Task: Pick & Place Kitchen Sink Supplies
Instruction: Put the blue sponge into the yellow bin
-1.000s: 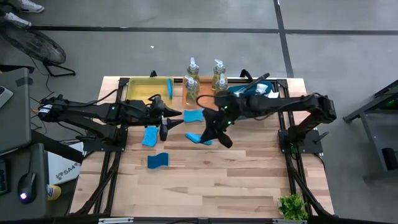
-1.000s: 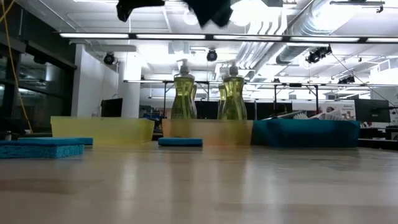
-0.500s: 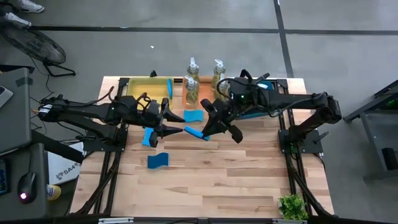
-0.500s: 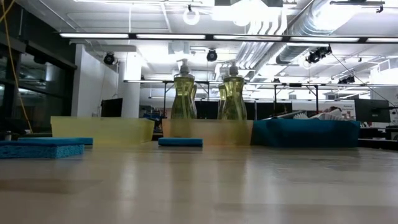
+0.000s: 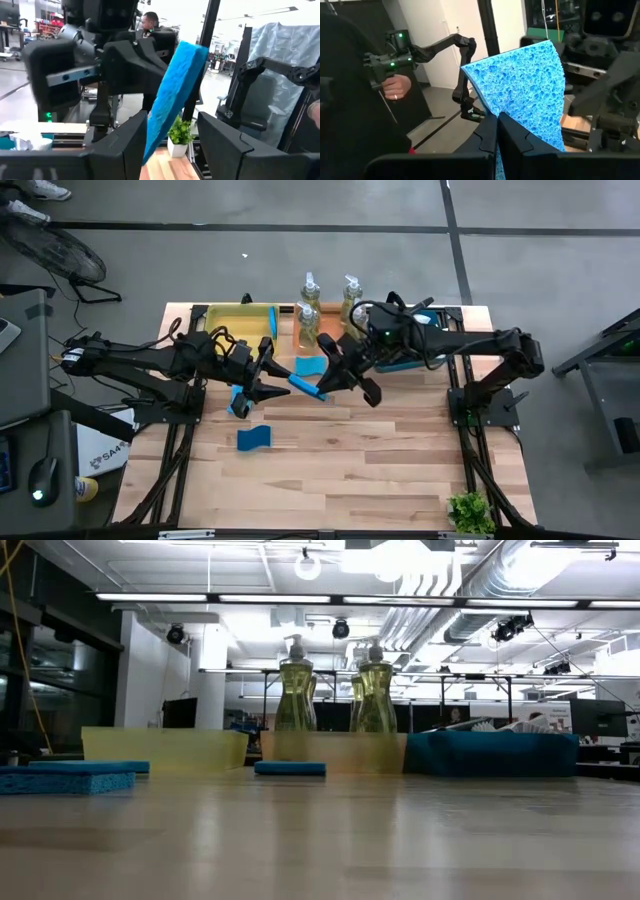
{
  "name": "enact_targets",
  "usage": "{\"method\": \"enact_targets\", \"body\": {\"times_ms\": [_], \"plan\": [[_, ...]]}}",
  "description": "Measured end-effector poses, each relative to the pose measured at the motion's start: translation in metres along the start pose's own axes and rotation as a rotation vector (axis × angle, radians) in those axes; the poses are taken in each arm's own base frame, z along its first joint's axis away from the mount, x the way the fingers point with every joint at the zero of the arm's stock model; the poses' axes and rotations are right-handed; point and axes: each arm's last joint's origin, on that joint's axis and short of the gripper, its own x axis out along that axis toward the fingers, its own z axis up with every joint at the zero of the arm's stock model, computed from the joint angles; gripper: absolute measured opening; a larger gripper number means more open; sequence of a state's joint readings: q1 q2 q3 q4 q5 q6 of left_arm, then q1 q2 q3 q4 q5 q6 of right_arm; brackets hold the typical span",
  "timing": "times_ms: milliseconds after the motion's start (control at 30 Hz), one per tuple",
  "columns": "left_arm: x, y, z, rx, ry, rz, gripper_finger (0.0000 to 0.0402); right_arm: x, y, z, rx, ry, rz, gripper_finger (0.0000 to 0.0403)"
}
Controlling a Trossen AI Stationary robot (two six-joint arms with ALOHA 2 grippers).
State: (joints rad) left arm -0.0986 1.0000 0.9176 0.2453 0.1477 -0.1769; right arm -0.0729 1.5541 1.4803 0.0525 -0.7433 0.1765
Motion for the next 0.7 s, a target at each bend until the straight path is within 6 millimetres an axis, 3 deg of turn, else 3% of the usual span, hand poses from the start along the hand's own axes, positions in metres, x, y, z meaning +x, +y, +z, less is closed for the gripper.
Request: {"method": "enact_targets", "body": {"times_ms": [533,700], "plan": [[0.006,0.001,0.0,0.028,-0.034,0.001,0.0171,0.001,-0.012,-0.004,0.01,-0.004,-0.052,0.0],[0.007,0.001,0.001,0.059,-0.057,-0.004,0.014,0.002,-0.014,-0.006,0.012,0.0,-0.055,0.0]]}}
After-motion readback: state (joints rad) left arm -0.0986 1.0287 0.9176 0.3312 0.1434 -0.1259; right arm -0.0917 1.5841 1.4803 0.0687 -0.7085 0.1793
